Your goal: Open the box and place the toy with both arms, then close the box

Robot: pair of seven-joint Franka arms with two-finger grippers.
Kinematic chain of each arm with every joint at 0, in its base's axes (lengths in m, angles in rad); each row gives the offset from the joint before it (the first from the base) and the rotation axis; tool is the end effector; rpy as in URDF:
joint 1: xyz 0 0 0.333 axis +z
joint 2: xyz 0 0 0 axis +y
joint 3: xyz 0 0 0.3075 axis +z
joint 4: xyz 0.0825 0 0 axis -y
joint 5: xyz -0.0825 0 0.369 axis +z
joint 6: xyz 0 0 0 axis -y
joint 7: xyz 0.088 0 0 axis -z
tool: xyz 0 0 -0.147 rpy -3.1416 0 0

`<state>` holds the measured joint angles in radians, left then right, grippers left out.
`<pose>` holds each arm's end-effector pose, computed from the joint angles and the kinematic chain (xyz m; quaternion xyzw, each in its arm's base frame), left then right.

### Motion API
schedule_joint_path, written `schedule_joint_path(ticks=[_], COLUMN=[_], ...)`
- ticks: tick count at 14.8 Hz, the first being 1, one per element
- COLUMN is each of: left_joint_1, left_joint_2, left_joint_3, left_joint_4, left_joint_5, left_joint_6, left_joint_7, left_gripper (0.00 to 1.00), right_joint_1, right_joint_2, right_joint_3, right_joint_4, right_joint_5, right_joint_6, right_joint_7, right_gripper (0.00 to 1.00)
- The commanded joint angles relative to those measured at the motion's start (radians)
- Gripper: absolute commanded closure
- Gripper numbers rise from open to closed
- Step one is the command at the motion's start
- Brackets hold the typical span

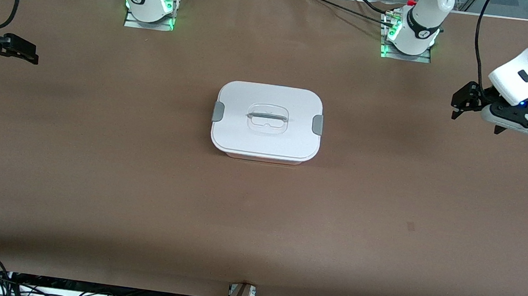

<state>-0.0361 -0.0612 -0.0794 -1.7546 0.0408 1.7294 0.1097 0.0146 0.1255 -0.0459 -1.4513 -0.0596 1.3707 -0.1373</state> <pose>0.5301 -0.0570 0.5380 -0.9929 0.1151 -0.0180 0.0226 0.5453 -0.0253 0.5466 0.9929 0.0497 -0.1051 0.0238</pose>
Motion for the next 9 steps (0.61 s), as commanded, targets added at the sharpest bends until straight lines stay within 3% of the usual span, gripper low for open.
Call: schedule_joint_path(ticks=[1,9], left_joint_1=[-0.018,-0.053], left_joint_2=[0.001,0.020], left_joint_3=[0.038,0.079], left_joint_4=[0.001,0.015], left_joint_5=[-0.004,-0.006], left_joint_6=[-0.001,-0.001], left_joint_7=[-0.056,-0.059], left_gripper=[0.00,0.00], right_joint_1=[0.001,0.001], right_joint_2=[0.012,0.013], right_joint_3=[-0.005,-0.005], right_joint_4=[0.026,0.026], right_joint_5=[0.015,0.017], right_joint_6=[-0.006,-0.006], right_joint_7=[-0.010,-0.012], right_gripper=[0.00,0.00])
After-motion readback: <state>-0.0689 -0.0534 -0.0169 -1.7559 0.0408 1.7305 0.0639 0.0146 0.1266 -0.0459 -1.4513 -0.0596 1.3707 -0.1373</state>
